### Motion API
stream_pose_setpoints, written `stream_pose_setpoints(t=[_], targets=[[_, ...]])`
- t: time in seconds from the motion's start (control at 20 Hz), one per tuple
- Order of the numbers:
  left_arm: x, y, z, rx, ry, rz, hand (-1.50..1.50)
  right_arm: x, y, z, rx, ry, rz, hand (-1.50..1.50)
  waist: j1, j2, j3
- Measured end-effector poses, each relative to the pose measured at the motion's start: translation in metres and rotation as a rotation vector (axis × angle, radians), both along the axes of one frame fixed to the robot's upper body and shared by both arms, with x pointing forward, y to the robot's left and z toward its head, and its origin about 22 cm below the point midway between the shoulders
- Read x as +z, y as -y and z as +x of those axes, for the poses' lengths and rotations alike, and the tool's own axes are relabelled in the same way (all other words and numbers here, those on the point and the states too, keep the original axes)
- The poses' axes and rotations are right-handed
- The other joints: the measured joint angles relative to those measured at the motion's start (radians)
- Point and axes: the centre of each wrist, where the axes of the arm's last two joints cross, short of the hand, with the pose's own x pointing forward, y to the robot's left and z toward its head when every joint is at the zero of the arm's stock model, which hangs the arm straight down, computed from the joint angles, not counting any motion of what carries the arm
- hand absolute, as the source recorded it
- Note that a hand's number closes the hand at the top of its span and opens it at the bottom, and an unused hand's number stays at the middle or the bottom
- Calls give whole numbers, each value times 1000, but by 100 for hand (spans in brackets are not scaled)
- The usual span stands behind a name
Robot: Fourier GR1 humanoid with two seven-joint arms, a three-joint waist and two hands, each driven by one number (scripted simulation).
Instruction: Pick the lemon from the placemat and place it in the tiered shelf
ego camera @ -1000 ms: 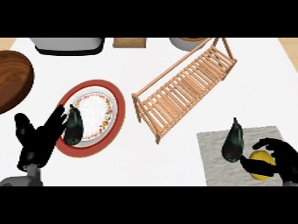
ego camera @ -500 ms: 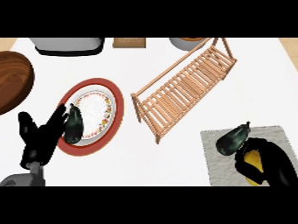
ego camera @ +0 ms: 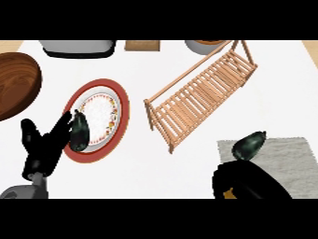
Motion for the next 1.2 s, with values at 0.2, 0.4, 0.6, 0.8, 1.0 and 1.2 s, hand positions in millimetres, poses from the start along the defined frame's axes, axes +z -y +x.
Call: stream_pose_setpoints(t=[0.2, 0.4, 0.6, 0.8, 1.0, 1.2], targets=[[3, -6, 0, 25, -4, -1, 0, 60, 14, -13, 94, 116, 96, 150, -26, 0, 0], [0, -5, -3, 35, 3, 2, 0, 112, 35, -26, 78, 178, 153, 150, -32, 2, -1], [3, -1, -1, 29, 4, 3, 0, 153, 50, -23, 32, 217, 195, 150, -25, 5, -1], [5, -1, 3, 13, 2, 4, 0, 192, 61, -4, -22, 243, 226, 150, -15, 7, -3], [3, 1, 2, 2, 2, 2, 0, 229, 64, 20, -81, 232, 259, 150, -6, 7, -3], [4, 5, 1, 1, 9, 1, 0, 266, 64, 45, -127, 228, 294, 150, -1, 8, -2]])
